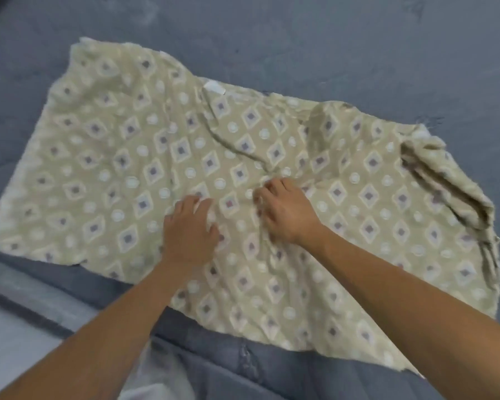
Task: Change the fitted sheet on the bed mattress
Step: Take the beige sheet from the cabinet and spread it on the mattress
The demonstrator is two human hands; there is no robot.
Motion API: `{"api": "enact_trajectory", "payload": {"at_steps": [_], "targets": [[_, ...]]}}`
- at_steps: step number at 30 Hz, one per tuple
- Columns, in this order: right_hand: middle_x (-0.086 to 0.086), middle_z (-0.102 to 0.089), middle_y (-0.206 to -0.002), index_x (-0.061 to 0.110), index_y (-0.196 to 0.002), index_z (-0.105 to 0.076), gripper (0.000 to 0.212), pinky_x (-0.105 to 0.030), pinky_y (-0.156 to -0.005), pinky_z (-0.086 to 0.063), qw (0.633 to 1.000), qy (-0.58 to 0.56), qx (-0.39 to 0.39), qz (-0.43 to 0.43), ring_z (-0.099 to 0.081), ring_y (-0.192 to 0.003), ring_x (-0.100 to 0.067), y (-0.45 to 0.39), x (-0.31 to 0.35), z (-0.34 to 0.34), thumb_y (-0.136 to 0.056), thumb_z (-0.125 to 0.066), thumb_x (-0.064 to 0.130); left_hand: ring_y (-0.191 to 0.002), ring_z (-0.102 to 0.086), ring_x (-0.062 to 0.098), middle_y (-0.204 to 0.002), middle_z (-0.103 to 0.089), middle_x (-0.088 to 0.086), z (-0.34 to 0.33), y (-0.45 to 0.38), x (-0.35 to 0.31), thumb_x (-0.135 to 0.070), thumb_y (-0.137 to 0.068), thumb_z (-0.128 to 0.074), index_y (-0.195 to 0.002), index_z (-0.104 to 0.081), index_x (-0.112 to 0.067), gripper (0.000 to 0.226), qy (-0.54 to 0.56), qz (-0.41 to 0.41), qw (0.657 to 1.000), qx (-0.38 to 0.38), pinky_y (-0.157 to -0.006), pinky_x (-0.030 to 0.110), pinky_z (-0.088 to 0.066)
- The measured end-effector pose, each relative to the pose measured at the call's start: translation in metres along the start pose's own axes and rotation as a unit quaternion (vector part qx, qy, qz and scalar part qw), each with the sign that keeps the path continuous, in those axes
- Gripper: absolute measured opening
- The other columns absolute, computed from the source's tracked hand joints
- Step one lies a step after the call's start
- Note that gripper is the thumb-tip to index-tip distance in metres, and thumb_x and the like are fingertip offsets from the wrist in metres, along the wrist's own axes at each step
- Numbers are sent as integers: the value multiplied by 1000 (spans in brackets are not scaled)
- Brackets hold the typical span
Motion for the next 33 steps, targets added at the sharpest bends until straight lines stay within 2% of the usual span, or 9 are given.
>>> {"api": "enact_trajectory", "payload": {"at_steps": [5, 10, 14, 18, 22, 25, 28, 30, 33], "targets": [[-12, -52, -124, 14, -128, -59, 42, -46, -85, -47, 998, -4, 18, 57, -49, -107, -34, -101, 129, -23, -89, -55, 28, -155, -21, 35, -170, -22, 10, 50, -4, 174, -42, -97, -62, -157, -38, -25, 68, -11, 119, 993, -18, -119, 58, -30], [-11, -49, -135, 18, -138, -54, 60, -50, -92, -48, 992, 39, 52, 109, -48, -119, -36, -195, 232, -27, -80, -67, 28, -150, -27, 36, -164, -27, 12, 88, 7, 291, -47, -92, -69, -157, -37, -20, 77, 27, 190, 981, -13, -116, 57, -36], [-8, -42, -156, 21, -151, -47, 71, -50, -103, -46, 980, 56, 54, 182, -40, -140, -35, -253, 306, -31, -85, -72, 25, -139, -40, 37, -152, -39, 14, 101, 21, 342, -49, -86, -77, -154, -40, -13, 85, 67, 210, 975, -6, -105, 54, -46], [-3, -33, -168, 26, -159, -41, 78, -52, -124, -25, 966, 73, 72, 236, -29, -155, -33, -288, 359, -40, -88, -74, 24, -130, -45, 35, -141, -46, 11, 109, 29, 371, -54, -83, -77, -147, -44, -12, 84, 60, 249, 966, -18, -102, 48, -45], [3, -24, -173, 32, -164, -28, 81, -51, -129, -10, 950, 96, 104, 277, -15, -161, -28, -302, 400, -50, -93, -67, 26, -125, -49, 34, -133, -56, 11, 107, 30, 389, -54, -85, -76, -136, -55, -11, 70, 88, 272, 958, -6, -99, 46, -44], [0, -50, -153, 30, -159, -41, 83, -48, -126, -15, 935, 129, 127, 305, -37, -148, -31, -305, 416, -59, -85, -77, 29, -107, -62, 32, -107, -65, 7, 106, 30, 389, -41, -90, -74, -109, -69, -12, 35, 134, 211, 968, -26, -89, 43, -49], [-6, -60, -96, 17, -107, -73, 38, -42, -97, -39, 928, 109, 42, 355, -57, -94, -33, -303, 421, -57, -71, -85, 16, -98, -64, 29, -98, -65, 2, 111, 36, 387, -33, -95, -70, -105, -70, -14, 21, 153, 166, 972, -57, -83, 43, -52], [-4, -58, -82, 16, -83, -70, 23, -41, -80, -41, 924, 95, 30, 368, -58, -80, -32, -300, 415, -53, -69, -87, 20, -97, -64, 27, -101, -65, 0, 111, 44, 389, -32, -97, -68, -107, -70, -15, 20, 170, 170, 968, -73, -76, 43, -54], [-2, -54, -77, 18, -74, -62, 29, -37, -70, -36, 924, 96, 44, 366, -58, -74, -31, -294, 403, -51, -74, -86, 35, -90, -63, 27, -96, -63, -1, 106, 55, 393, -30, -97, -69, -98, -66, -14, 16, 176, 173, 964, -96, -67, 39, -51]]}}
Point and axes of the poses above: each hand's wrist, its own y-axis away from the middle knuckle, its own z-axis out of the back of the hand, x = y × z, the point moved 5 cm from there along -y, towards the middle knuckle
